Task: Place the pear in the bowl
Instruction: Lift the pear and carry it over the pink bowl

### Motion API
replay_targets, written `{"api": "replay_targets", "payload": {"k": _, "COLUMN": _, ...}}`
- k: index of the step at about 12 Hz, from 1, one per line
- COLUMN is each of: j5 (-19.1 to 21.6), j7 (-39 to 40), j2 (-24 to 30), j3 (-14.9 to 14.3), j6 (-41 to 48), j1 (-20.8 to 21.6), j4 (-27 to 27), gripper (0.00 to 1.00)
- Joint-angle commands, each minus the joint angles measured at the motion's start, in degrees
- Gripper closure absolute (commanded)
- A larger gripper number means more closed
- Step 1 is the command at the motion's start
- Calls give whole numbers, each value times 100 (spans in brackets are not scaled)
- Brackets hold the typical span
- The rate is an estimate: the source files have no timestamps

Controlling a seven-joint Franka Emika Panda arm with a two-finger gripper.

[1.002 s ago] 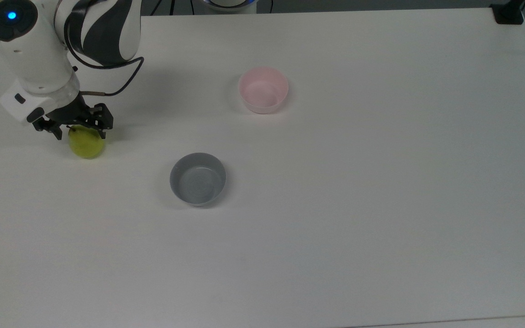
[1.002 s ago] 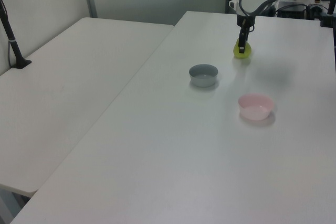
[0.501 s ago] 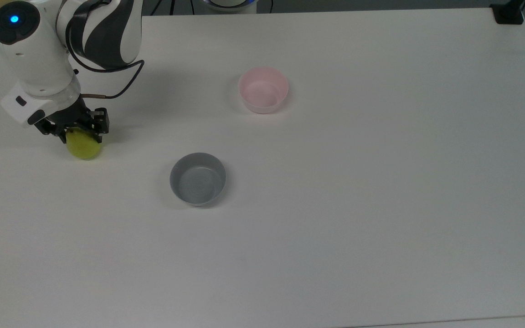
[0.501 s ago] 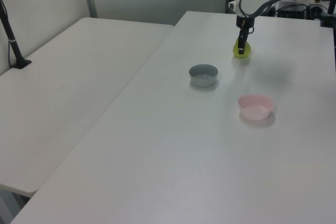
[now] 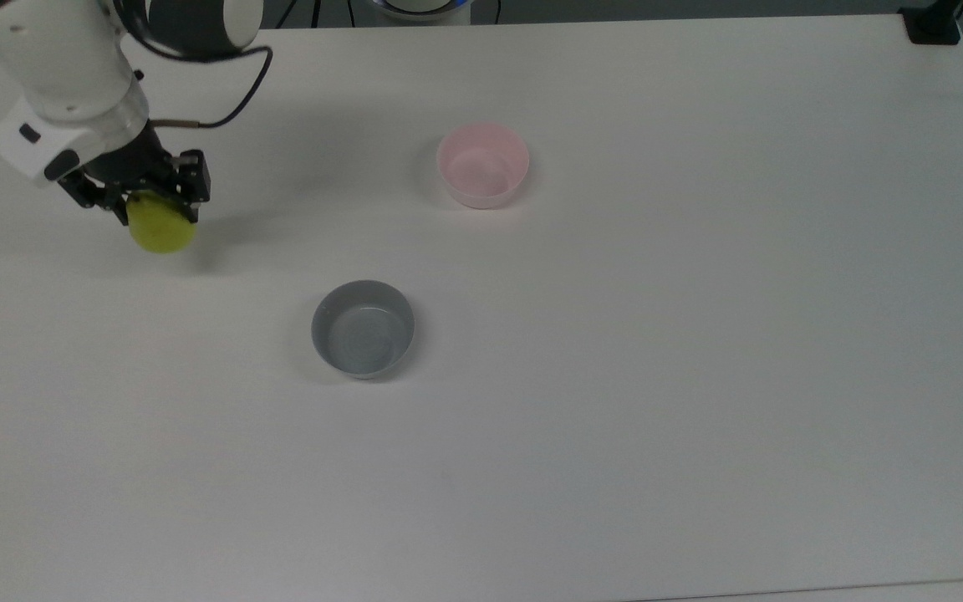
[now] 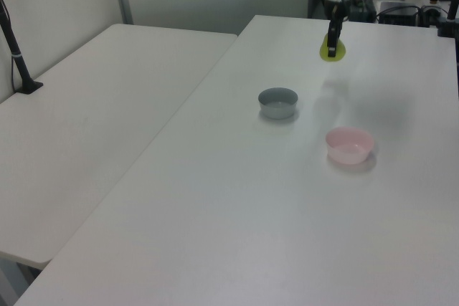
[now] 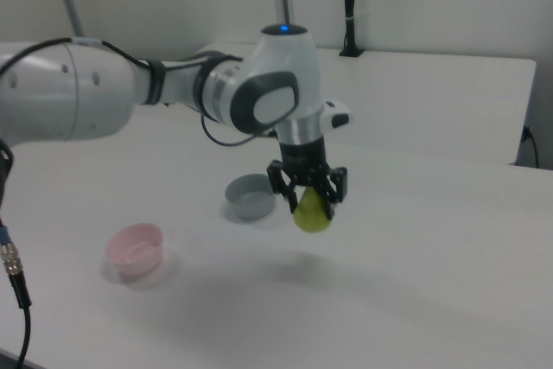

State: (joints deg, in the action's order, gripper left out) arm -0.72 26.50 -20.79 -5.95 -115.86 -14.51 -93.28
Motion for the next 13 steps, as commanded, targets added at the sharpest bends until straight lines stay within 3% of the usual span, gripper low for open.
{"api": "replay_targets", "payload": {"k": 1, "j5": 28, "j7": -355, "j2": 733, "j3": 164, "j6": 747, "j1": 80, "j4": -112, "gripper": 90}}
{"api": "replay_targets", "payload": {"k": 4, "j5": 19, "j7": -593, "j2": 1120, "j3": 165, "j6": 1318, "j1": 404, "j4": -16, "gripper": 89}}
{"api": "replay_targets", "payload": {"k": 5, "j5": 19, "j7": -767, "j2": 1321, "j3": 69, "j6": 1556, "j1": 736, "j4": -6, "gripper": 89}}
{"api": "replay_targets", "payload": {"k": 7, "j5": 19, "j7": -1119, "j2": 1550, "j3": 33, "j6": 1952, "j1": 985, "j4": 3, "gripper": 89}}
{"api": "replay_targets", "payload": {"k": 13, "j5": 177, "j7": -1954, "j2": 2166, "j3": -29, "j6": 2541, "j1": 1872, "j4": -59, "gripper": 89}}
